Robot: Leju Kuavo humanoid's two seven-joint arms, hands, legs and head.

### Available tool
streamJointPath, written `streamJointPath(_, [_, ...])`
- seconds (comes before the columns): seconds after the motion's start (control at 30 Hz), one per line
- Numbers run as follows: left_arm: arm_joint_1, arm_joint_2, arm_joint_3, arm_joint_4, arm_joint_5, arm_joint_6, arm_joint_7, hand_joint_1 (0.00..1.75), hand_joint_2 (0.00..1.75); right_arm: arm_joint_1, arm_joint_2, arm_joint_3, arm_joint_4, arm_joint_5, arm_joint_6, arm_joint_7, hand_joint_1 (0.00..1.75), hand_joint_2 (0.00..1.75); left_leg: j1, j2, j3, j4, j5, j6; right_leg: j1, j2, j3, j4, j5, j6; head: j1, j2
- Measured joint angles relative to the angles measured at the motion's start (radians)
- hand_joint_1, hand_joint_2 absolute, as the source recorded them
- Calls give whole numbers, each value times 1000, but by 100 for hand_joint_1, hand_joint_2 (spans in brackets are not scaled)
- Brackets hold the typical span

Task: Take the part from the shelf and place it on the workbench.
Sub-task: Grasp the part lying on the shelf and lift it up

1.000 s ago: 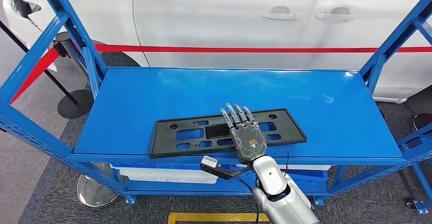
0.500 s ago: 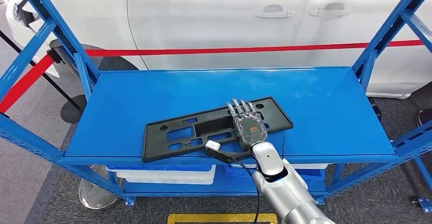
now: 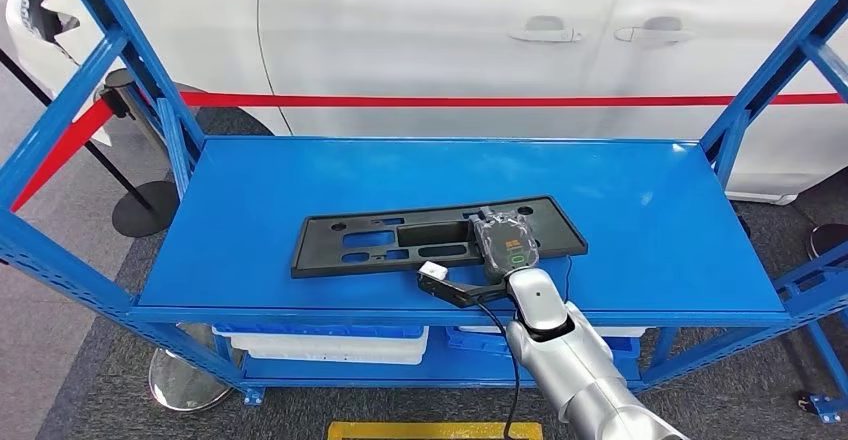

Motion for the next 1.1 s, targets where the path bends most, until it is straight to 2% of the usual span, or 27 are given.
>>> streamJointPath(0.03, [0, -3, 0, 0, -3, 0, 1, 0, 0, 2, -2, -1, 2, 0, -2, 0, 175, 175, 0, 0, -1, 0, 0, 0, -3, 0, -30, 58, -20, 3, 0, 0])
streamJointPath(0.07, [1, -7, 1, 0, -6, 1, 2, 0, 0, 3, -4, -2, 3, 1, -3, 0, 175, 175, 0, 1, 0, 0, 0, 0, -5, 0, -47, 88, -21, 5, 0, 0])
streamJointPath(0.1, [1, -10, 1, 0, -8, 1, 2, 0, 0, 4, -6, -3, 3, 1, -5, 0, 175, 175, 0, 0, 1, 1, -1, 0, -8, -1, -44, 78, -2, 6, 0, 0])
streamJointPath(0.13, [1, -13, 2, 0, -9, 1, 2, 0, 0, 5, -7, -4, 3, 1, -6, 0, 175, 175, 1, -1, 3, 1, -2, -2, -10, -2, -21, 30, 32, 6, 0, 0])
streamJointPath(0.17, [1, -17, 2, 0, -10, 1, 2, 0, 0, 6, -8, -4, 3, 1, -7, 0, 175, 175, 1, -2, 5, 2, -3, -4, -12, -3, 15, -43, 69, 4, 0, 0])
streamJointPath(0.23, [1, -21, 3, 0, -10, 1, 2, 0, 0, 6, -8, -7, 3, 2, -10, 0, 175, 175, -2, -5, 6, 5, -6, -13, -9, -4, 71, -160, 110, -3, 0, 0])
streamJointPath(0.27, [0, -23, 3, 0, -10, 1, 2, 0, 0, 6, -8, -8, 3, 2, -11, -1, 175, 175, -4, -6, 6, 6, -8, -19, -7, -4, 82, -185, 113, -7, -1, 0])
streamJointPath(0.37, [0, -26, 6, 0, -10, 1, 2, 0, 0, 5, -8, -10, 3, 4, -12, -1, 175, 175, -1, -7, 10, 5, -11, -39, -4, -4, 87, -195, 115, -24, -1, 0])
streamJointPath(0.43, [0, -28, 10, 0, -10, 1, 2, 0, 0, 6, -7, -11, 2, 3, -13, -3, 175, 175, 2, -6, -8, 50, -45, -47, -8, -6, 92, -205, 121, -36, -5, 0])
streamJointPath(0.53, [1, -30, 18, 0, -17, 1, 2, 0, 0, 16, -5, -18, -2, -25, -27, -32, 175, 175, 3, -6, -92, 236, -138, -55, -8, -10, 92, -206, 122, -43, -13, 0])
streamJointPath(0.57, [3, -31, 21, 0, -21, 1, 2, 0, 0, 24, -4, -23, -10, -51, -35, -53, 175, 175, 3, -5, -109, 277, -148, -57, -7, -11, 92, -206, 122, -44, -13, 0])
streamJointPath(0.6, [5, -32, 26, 0, -25, 1, 2, 0, 0, 36, -2, -28, -25, -90, -42, -82, 175, 175, 4, -5, -109, 280, -137, -58, -7, -11, 93, -205, 122, -44, -14, 0])
streamJointPath(0.63, [6, -33, 31, 0, -28, 1, 2, 0, 0, 50, 0, -33, -49, -139, -46, -116, 175, 175, 4, -5, -91, 244, -111, -58, -7, -10, 94, -204, 121, -43, -14, 0])
streamJointPath(0.7, [6, -35, 47, 0, -33, 3, 2, 0, 0, 87, 9, -38, -133, -278, -41, -191, 175, 175, 6, -3, -24, 107, -49, -57, -4, -4, 94, -198, 118, -38, -14, 0])
streamJointPath(0.73, [5, -37, 57, 0, -36, 5, 2, 0, 0, 110, 15, -38, -193, -359, -33, -223, 175, 175, 6, -4, 1, 53, -32, -53, -1, 0, 92, -194, 116, -34, -14, 0])
streamJointPath(0.77, [4, -41, 68, 0, -40, 7, 1, 0, 0, 134, 21, -36, -262, -438, -21, -246, 175, 175, 4, -5, 14, 22, -26, -48, 1, 4, 89, -191, 115, -30, -15, 0])
streamJointPath(0.87, [2, -53, 102, 0, -49, 14, -1, 0, 0, 210, 29, -16, -468, -612, -2, -278, 175, 175, 1, -7, 13, 12, -24, -26, 0, 6, 83, -188, 114, -12, -13, 0])
streamJointPath(0.93, [3, -61, 122, 0, -56, 17, -2, 0, 0, 250, 22, 0, -591, -706, -8, -307, 175, 175, 3, -8, 11, 7, -17, -12, -3, 3, 65, -151, 85, 0, -11, 0])
streamJointPath(0.97, [4, -65, 133, 0, -61, 18, -2, 0, 0, 264, 16, 9, -655, -751, -13, -321, 175, 175, 4, -7, 10, 6, -15, -6, -5, 2, 42, -104, 56, 4, -9, 0])
streamJointPath(1.03, [4, -71, 152, 0, -67, 20, -2, 0, 0, 284, -4, 26, -776, -821, -22, -339, 175, 175, 1, -7, 6, 7, -15, -1, -5, 1, -23, 26, -5, 11, -6, 0])
streamJointPath(1.07, [4, -74, 161, 0, -69, 21, -2, 0, 0, 295, -16, 32, -827, -845, -27, -345, 175, 175, 1, -7, 6, 7, -16, 0, -5, 1, -49, 74, -18, 12, -6, 0])
streamJointPath(1.1, [4, -76, 169, 0, -72, 23, 0, 0, 0, 307, -28, 37, -876, -865, -33, -353, 175, 175, 0, -7, 6, 8, -17, 1, -5, 1, -59, 90, -11, 13, -6, 0])
